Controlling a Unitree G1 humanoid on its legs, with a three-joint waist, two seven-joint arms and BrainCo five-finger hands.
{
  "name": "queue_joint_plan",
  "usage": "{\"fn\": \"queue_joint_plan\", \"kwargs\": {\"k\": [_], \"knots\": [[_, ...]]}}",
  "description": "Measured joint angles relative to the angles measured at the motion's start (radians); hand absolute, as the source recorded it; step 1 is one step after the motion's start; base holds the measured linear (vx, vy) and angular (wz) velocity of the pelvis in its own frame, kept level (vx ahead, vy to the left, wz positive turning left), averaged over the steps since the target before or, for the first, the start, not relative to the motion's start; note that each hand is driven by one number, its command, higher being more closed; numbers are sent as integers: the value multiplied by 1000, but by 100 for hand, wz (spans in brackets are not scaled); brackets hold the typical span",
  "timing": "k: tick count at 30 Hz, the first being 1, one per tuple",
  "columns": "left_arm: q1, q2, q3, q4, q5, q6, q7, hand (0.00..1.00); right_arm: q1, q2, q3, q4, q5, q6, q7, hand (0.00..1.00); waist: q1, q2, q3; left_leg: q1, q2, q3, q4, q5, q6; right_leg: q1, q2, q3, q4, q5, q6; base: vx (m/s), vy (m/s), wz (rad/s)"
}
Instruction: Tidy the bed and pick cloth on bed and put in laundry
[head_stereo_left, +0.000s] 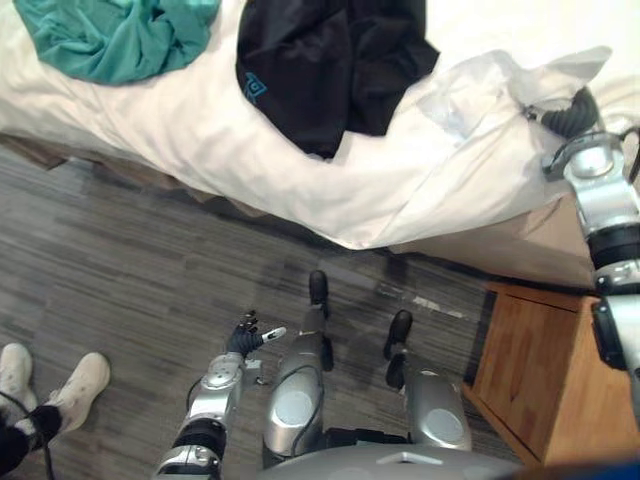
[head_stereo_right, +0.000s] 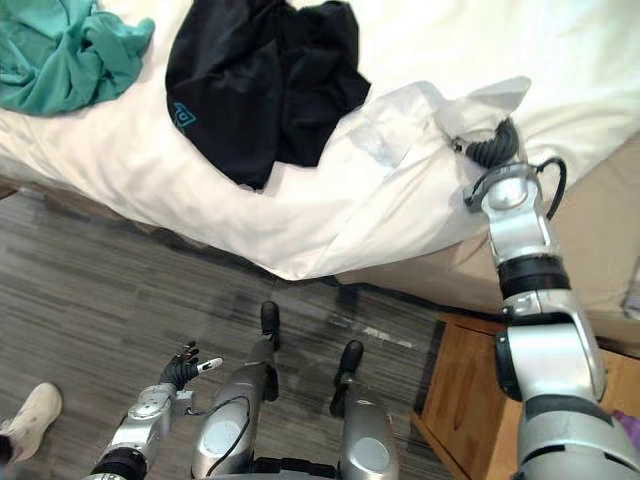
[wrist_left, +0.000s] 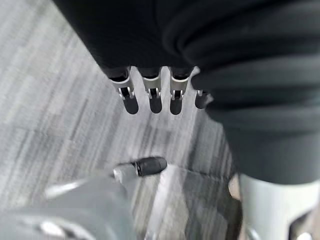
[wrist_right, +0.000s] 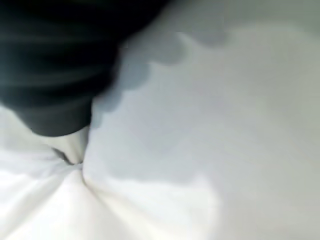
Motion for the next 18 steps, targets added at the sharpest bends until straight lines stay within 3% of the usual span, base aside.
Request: {"fn": "queue_joint_plan", "kwargs": {"k": [2,4,7,8,10,15,18], "knots": [[7,5,7,0,2,13,12,0,81,24,-31,-34,-1,-1,-7,100,-3,-30,-20,20,4,19,-1,-6,-7,14,8,17,-16,9,-3,16,-16,-32],[10,10,10,1,5,18,21,0,190,26,-70,-83,0,-1,-22,100,-26,-59,-39,32,9,36,0,-7,-8,27,14,27,-28,15,-2,10,-7,-20],[32,11,12,6,34,36,22,0,320,56,-128,-129,0,-20,-24,100,-45,-87,-65,55,12,52,-1,-13,-15,45,20,52,-53,32,2,19,-7,-26],[37,11,12,8,36,38,23,0,340,64,-133,-137,0,-24,-25,0,-49,-91,-71,57,13,60,0,-14,-16,45,21,58,-55,34,2,27,-4,-33],[46,11,14,21,43,47,32,0,403,79,-145,-166,0,-45,-37,0,-54,-97,-92,71,15,78,0,-17,-18,51,23,80,-67,44,5,29,-5,-27],[63,19,20,43,45,49,33,0,517,111,-177,-183,-47,-43,-73,0,-55,-99,-120,104,16,98,-1,-27,-22,78,23,95,-78,42,10,16,-1,-7],[89,27,20,57,45,49,31,0,559,142,-193,-183,-2,-57,-114,0,-56,-103,-138,116,14,118,-1,-40,-24,78,21,120,-83,44,13,37,2,-20]]}}
